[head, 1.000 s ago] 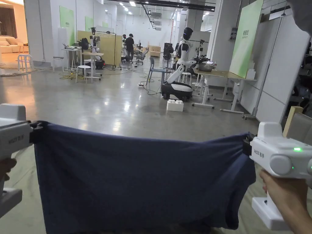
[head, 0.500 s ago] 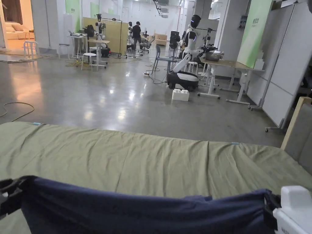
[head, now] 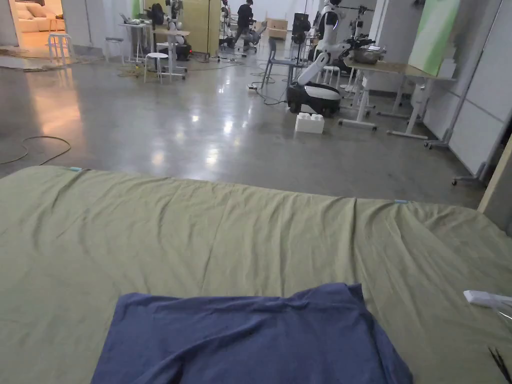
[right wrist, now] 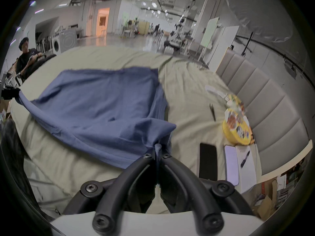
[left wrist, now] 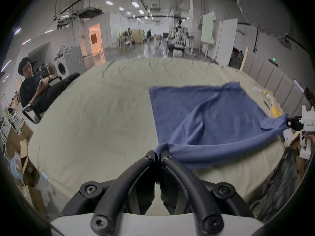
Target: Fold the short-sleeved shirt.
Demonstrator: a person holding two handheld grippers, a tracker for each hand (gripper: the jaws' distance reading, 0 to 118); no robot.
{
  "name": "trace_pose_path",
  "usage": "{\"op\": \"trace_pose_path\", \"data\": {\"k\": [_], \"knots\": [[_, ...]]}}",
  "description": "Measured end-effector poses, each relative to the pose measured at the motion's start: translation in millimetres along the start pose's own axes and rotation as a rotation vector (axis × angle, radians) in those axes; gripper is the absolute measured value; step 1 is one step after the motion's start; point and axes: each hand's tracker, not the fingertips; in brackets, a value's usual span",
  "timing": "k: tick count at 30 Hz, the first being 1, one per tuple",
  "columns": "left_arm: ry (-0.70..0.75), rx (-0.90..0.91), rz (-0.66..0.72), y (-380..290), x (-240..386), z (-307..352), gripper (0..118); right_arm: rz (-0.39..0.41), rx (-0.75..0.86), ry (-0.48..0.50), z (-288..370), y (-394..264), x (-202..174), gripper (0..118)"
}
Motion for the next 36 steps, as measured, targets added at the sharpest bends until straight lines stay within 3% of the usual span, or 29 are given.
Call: {"op": "trace_pose_path", "data": {"k": [4,7,11,12,14,16,17,19,24,30,32,33,34,36], "knots": [[0.005,-0.126,-0.018,-13,7,-20,5,0.074,-0.117,0.005,-24,-12,-10,3],[0.035,-0.205,-0.045,-8,-1,-3,5,0.089,-0.157,-0.003,-38,-15,-16,4],[0.039,-0.275,-0.056,-23,13,-26,5,0.093,-0.197,-0.013,-53,-18,-21,7],[0.045,-0.285,-0.059,-28,15,-53,5,0.092,-0.209,-0.014,-56,-18,-22,11],[0.052,-0.292,-0.063,-29,18,-78,8,0.093,-0.222,-0.019,-58,-18,-23,34],[0.047,-0.251,-0.017,-24,21,-67,20,0.073,-0.213,-0.022,-53,-15,-22,55],[0.031,-0.219,0.021,-20,23,-59,31,0.05,-0.197,-0.026,-49,-13,-20,58],[-0.007,-0.128,0.066,-12,31,-50,64,-0.013,-0.122,-0.047,-37,-5,-16,68],[-0.022,0.122,0.076,13,27,-26,72,-0.11,0.194,-0.063,-4,28,-18,83],[0.046,0.394,0.032,43,60,-6,71,-0.221,0.505,-0.081,8,63,-42,83],[0.073,0.473,0.01,49,70,1,68,-0.252,0.581,-0.088,10,72,-52,77],[0.083,0.515,0.005,51,76,4,64,-0.26,0.617,-0.082,12,76,-57,69],[0.089,0.547,0.004,53,82,7,54,-0.269,0.645,-0.081,14,80,-61,51],[0.093,0.603,0.004,55,91,13,22,-0.289,0.702,-0.091,18,88,-71,21]]}}
